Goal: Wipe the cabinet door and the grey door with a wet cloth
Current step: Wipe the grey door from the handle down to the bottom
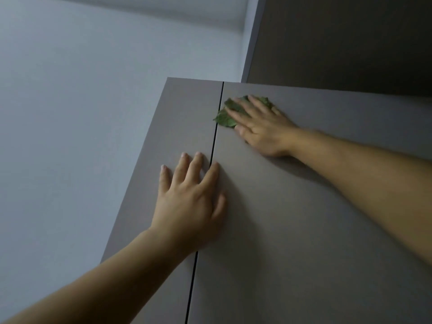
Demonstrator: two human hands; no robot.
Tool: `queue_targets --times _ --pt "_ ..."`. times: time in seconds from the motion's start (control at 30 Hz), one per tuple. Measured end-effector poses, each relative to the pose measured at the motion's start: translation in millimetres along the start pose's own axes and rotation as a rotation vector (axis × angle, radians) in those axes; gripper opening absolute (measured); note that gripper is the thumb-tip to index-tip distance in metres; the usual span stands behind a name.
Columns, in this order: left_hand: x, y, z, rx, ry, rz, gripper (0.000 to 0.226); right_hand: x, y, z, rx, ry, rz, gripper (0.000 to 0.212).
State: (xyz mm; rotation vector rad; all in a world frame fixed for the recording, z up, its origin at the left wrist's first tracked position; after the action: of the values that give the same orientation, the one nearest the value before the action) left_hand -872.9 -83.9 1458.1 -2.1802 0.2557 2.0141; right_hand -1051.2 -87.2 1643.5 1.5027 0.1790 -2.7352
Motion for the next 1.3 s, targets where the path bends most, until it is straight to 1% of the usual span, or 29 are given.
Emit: queue_targets --times 0.07,0.1,0.13,0.17,0.2,0.27,0.3,0.33,0.37,0.47,0.5,0.57,0.63,0.7,0.73,0.77,0.87,0.9,0.97,1.07,1.1,1.13,1.17,1.23,1.27,1.3 --pt "0 3 0 -0.005 -0.003 -0.010 0.085 -17 -7 26 0.051 0.234 0.010 0.055" --pt "1 4 1 -0.002 -0.011 -0.008 0.084 -22 -9 31 0.059 0.321 0.026 0.055" --pt "1 5 1 0.005 -0.018 0.000 0.084 -23 -10 26 0.061 0.356 0.042 0.056" --pt "1 4 1 0.013 -0.022 0.007 0.084 -19 -8 17 0.060 0.340 0.048 0.056" --pt "1 4 2 0.018 -0.024 0.004 0.084 -10 -6 6 0.046 0.284 0.042 0.056" --pt "2 2 4 0.030 -0.036 -0.007 0.085 18 -1 -8 0.010 0.110 0.025 0.056" --pt "2 1 6 0.039 -0.043 -0.004 0.086 28 -1 -4 0.005 0.040 0.018 0.056" --pt "2 1 8 0.047 -0.047 0.005 0.086 29 -4 7 0.012 0.016 0.008 0.056" --pt "2 1 11 0.053 -0.043 0.017 0.085 25 -8 22 0.034 0.053 -0.006 0.055" --pt "1 4 22 0.051 0.027 0.036 0.084 5 -16 54 0.079 0.327 -0.015 0.055" --pt "-1 5 27 0.050 0.051 0.037 0.085 3 -16 55 0.071 0.366 0.001 0.056" --pt "-7 7 40 0.070 0.075 0.036 0.086 12 -14 41 0.065 0.316 0.023 0.057" --pt "-14 9 57 0.101 0.083 0.040 0.086 38 -11 27 0.029 0.158 0.016 0.057" --pt "-17 14 71 0.098 0.090 0.028 0.086 59 -10 34 0.010 0.009 0.011 0.057" --pt "-17 17 77 0.081 0.088 0.024 0.086 60 -12 45 0.025 -0.011 0.010 0.057" --pt "-16 20 82 0.054 0.083 0.023 0.086 55 -15 61 0.054 0.032 0.007 0.056" --pt "-15 24 88 -0.020 0.059 0.025 0.083 21 -22 99 0.088 0.323 0.021 0.056" --pt "-16 24 89 -0.020 0.052 0.033 0.083 14 -22 101 0.084 0.366 0.031 0.057" --pt "-17 21 90 -0.009 0.038 0.046 0.085 17 -20 87 0.067 0.316 0.041 0.058" --pt "-17 18 92 -0.010 0.035 0.037 0.090 62 -13 65 -0.006 0.057 0.018 0.057" --pt "-16 17 93 -0.006 0.034 0.037 0.091 77 -13 69 -0.006 -0.020 0.014 0.057" --pt "-15 17 94 -0.002 0.029 0.043 0.092 82 -14 81 0.005 -0.053 0.016 0.057" --pt "-14 16 95 -0.005 0.019 0.050 0.092 80 -18 99 0.034 -0.015 0.010 0.056" --pt "-14 17 99 -0.011 -0.007 0.060 0.092 64 -25 135 0.094 0.219 0.005 0.056" --pt "-14 18 102 -0.006 -0.019 0.071 0.091 56 -28 146 0.085 0.330 0.018 0.057" --pt "-14 19 107 0.004 -0.024 0.087 0.089 52 -29 147 0.068 0.387 0.028 0.058"
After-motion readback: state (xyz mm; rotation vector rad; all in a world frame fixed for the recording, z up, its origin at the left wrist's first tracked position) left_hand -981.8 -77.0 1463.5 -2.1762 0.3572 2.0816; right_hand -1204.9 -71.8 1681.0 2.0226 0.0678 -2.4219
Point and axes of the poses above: each hand's wrist, its own x-axis away from the middle knuckle, its own y-axis out of the palm, z = x × y, the point moved 1 cm from there along -x, towards the middle knuckle, and after that the axes turned 14 degrees about z, right-handed, at the moved point
